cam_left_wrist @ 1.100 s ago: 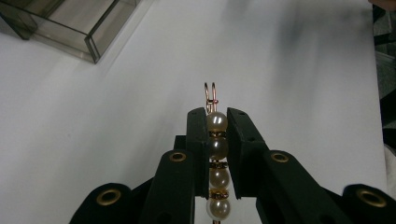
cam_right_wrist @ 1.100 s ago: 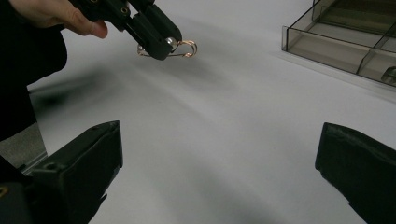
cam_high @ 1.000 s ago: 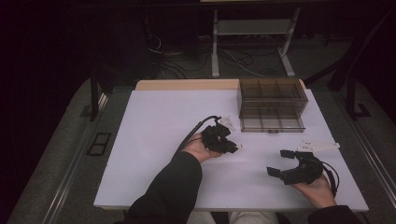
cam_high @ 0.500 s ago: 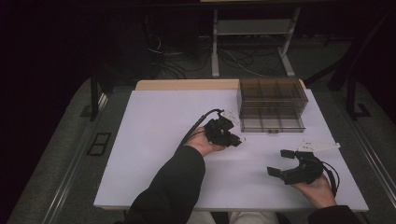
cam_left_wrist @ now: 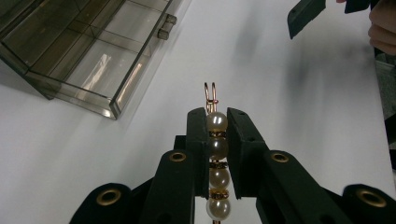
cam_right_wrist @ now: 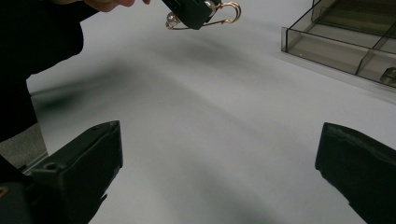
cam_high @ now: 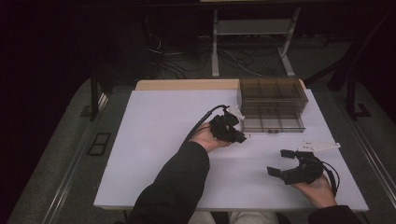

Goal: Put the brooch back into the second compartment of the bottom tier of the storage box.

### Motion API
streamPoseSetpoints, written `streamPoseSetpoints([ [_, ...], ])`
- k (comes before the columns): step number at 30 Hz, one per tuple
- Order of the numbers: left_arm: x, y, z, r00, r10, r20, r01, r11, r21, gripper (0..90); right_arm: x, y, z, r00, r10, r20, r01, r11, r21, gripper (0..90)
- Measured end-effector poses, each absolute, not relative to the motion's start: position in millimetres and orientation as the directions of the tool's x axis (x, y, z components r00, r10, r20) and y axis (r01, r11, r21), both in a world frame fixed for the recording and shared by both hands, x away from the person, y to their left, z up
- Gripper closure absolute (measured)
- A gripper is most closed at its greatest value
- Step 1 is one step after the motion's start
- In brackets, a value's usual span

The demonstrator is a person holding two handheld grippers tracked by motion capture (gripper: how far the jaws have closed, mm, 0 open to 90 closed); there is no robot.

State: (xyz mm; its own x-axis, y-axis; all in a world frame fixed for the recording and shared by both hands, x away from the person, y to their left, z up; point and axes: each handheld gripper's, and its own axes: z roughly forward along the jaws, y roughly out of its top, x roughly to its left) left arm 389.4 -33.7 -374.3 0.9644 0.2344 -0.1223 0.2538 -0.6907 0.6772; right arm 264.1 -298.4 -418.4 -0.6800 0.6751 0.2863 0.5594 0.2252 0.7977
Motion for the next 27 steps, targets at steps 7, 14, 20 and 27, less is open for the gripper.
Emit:
streamPoseSetpoints([
  [7, 395.5, -41.2, -372.3, 0.969, 0.221, -0.106, 0.234, -0.698, 0.677, 79.2, 264.1, -297.8, -418.4, -0.678, 0.674, 0.292, 0.563, 0.222, 0.796, 0.5],
  [14, 399.4, -49.3, -369.0, 0.968, 0.225, -0.114, 0.241, -0.693, 0.679, 79.2, 264.2, -297.9, -418.5, -0.682, 0.672, 0.290, 0.559, 0.223, 0.799, 0.4],
  [20, 404.5, -56.3, -368.0, 0.967, 0.225, -0.117, 0.244, -0.691, 0.680, 79.2, 264.3, -298.1, -418.4, -0.681, 0.672, 0.291, 0.559, 0.221, 0.799, 0.5],
  [27, 411.5, -65.4, -367.3, 0.973, 0.208, -0.102, 0.221, -0.699, 0.680, 79.2, 264.5, -298.5, -418.5, -0.682, 0.671, 0.290, 0.555, 0.218, 0.802, 0.5],
])
